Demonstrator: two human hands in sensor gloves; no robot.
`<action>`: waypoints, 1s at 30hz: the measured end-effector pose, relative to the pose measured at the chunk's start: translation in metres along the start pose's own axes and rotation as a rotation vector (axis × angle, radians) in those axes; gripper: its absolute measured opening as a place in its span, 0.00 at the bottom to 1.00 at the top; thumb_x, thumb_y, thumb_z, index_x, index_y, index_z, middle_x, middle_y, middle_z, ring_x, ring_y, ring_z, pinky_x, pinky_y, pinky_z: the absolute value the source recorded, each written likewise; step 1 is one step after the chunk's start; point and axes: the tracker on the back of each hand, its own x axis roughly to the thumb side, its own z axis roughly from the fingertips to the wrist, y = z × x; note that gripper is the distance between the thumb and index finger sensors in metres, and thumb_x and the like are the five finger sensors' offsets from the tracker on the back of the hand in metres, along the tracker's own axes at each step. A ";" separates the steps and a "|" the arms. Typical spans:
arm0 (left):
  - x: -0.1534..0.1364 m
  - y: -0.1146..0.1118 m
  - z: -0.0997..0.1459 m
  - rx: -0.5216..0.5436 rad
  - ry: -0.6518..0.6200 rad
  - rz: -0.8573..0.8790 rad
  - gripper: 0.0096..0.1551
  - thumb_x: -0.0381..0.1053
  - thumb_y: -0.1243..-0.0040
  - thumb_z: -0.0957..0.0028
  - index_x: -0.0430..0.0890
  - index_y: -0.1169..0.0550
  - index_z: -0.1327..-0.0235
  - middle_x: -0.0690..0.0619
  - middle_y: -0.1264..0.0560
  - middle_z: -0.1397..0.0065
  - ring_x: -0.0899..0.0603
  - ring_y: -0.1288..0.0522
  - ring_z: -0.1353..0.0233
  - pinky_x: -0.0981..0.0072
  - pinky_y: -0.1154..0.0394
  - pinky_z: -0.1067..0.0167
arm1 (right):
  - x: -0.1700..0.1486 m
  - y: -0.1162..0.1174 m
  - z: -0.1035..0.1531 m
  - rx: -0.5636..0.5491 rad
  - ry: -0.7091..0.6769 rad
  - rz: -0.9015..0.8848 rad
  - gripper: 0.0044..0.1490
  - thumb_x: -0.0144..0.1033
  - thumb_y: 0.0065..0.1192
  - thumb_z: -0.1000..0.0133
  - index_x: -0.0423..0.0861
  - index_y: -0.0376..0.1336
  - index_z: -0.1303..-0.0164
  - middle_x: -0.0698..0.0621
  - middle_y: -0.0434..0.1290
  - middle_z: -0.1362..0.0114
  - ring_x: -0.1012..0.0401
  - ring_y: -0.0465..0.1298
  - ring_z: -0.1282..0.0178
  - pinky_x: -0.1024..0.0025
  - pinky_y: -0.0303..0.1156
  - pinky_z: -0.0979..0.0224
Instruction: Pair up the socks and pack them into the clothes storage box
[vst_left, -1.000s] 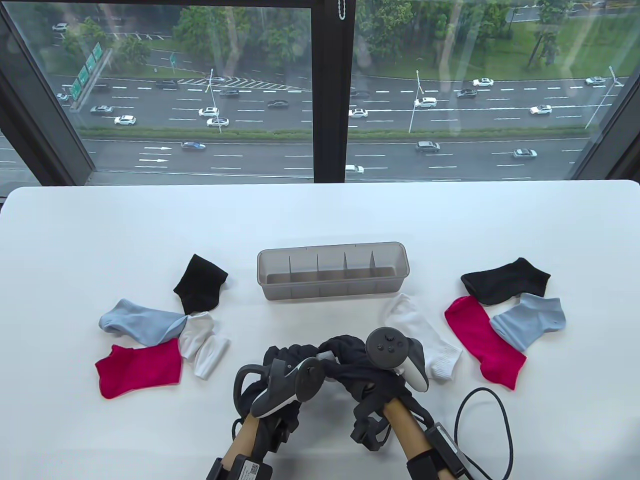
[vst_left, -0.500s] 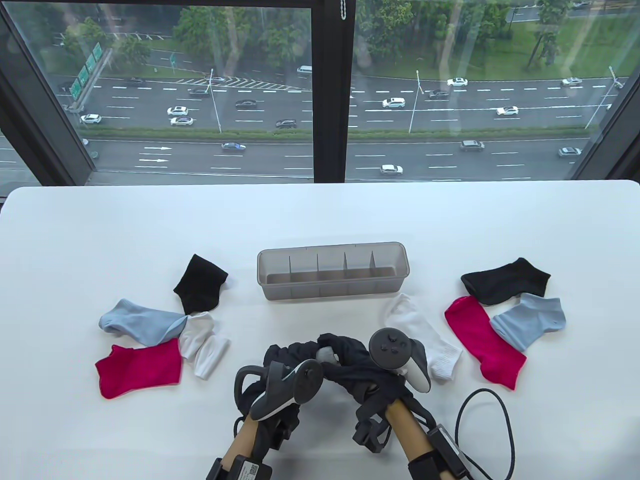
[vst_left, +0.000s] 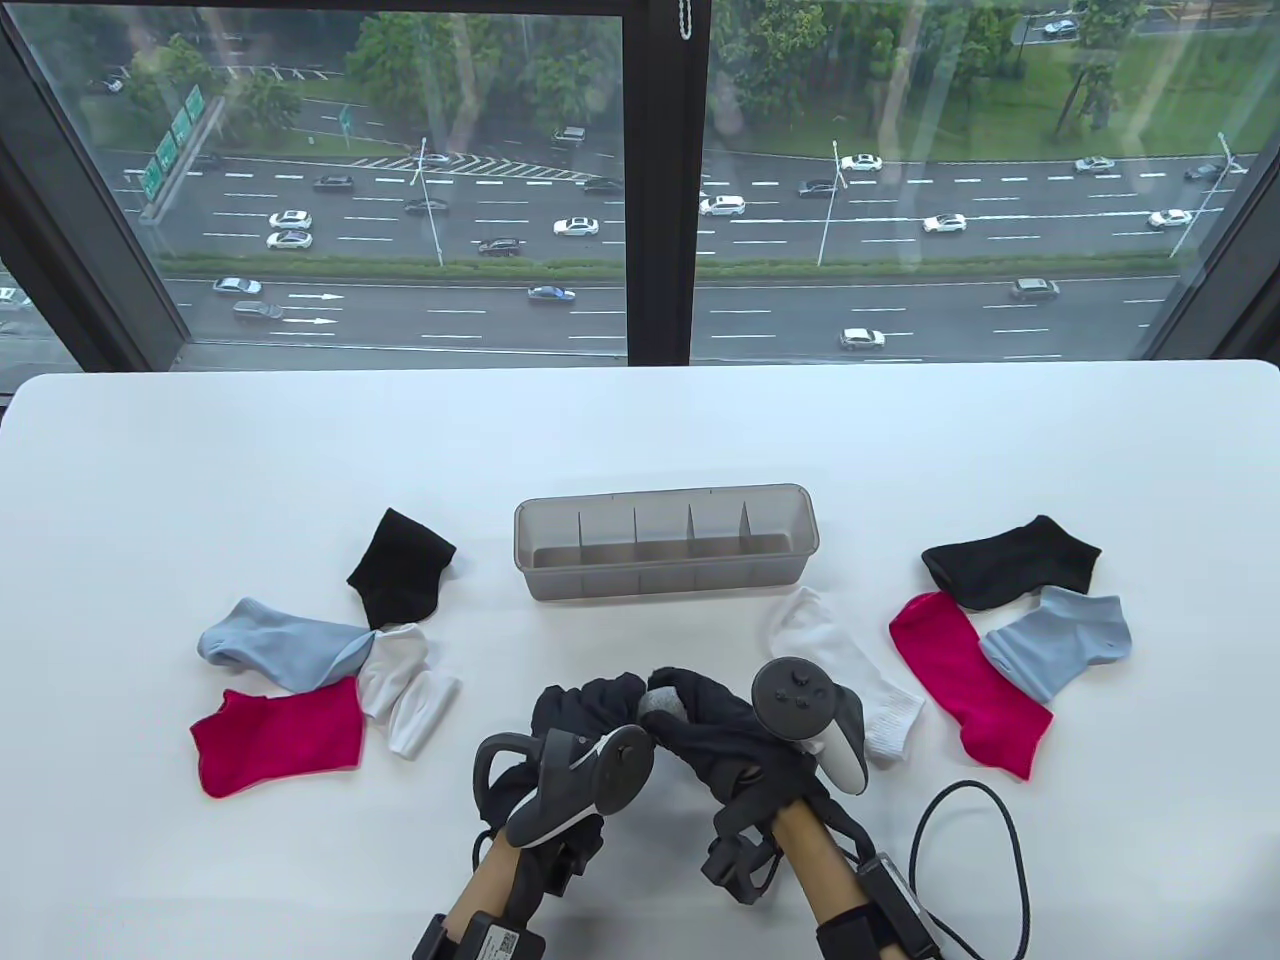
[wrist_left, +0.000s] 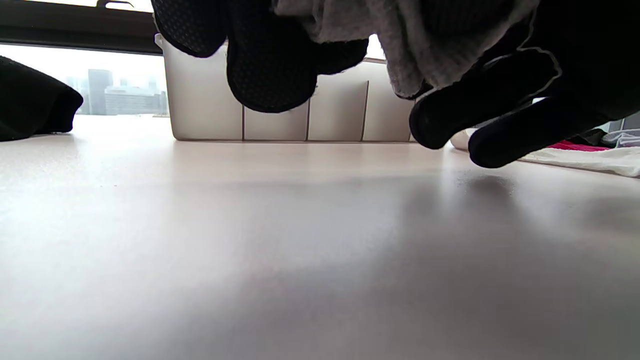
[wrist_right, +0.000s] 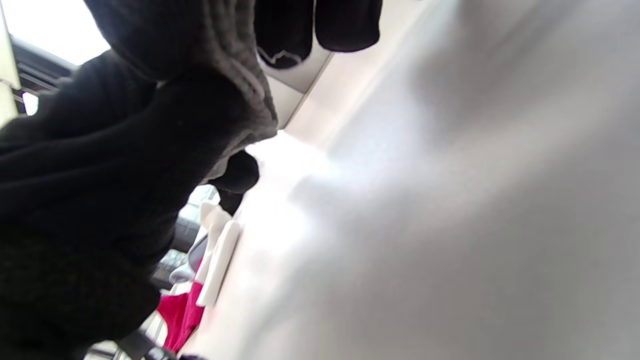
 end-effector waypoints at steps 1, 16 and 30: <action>-0.001 -0.001 0.000 -0.009 0.001 0.005 0.38 0.63 0.50 0.49 0.46 0.38 0.28 0.48 0.23 0.36 0.46 0.19 0.44 0.44 0.29 0.27 | 0.001 -0.001 0.000 -0.010 -0.011 -0.005 0.43 0.49 0.61 0.39 0.58 0.45 0.17 0.51 0.61 0.16 0.49 0.60 0.16 0.40 0.46 0.12; -0.009 -0.001 0.001 -0.027 0.059 0.001 0.35 0.66 0.43 0.53 0.49 0.30 0.36 0.54 0.18 0.48 0.49 0.16 0.53 0.48 0.24 0.32 | 0.008 0.003 -0.004 0.052 -0.054 0.003 0.46 0.43 0.65 0.40 0.63 0.43 0.17 0.50 0.59 0.14 0.47 0.61 0.17 0.39 0.48 0.13; -0.013 0.003 -0.002 -0.090 -0.024 0.203 0.39 0.63 0.46 0.50 0.47 0.36 0.28 0.52 0.19 0.47 0.50 0.17 0.54 0.49 0.24 0.32 | -0.001 -0.013 0.000 0.095 -0.032 -0.141 0.47 0.40 0.66 0.41 0.56 0.45 0.17 0.46 0.66 0.22 0.50 0.67 0.23 0.41 0.50 0.13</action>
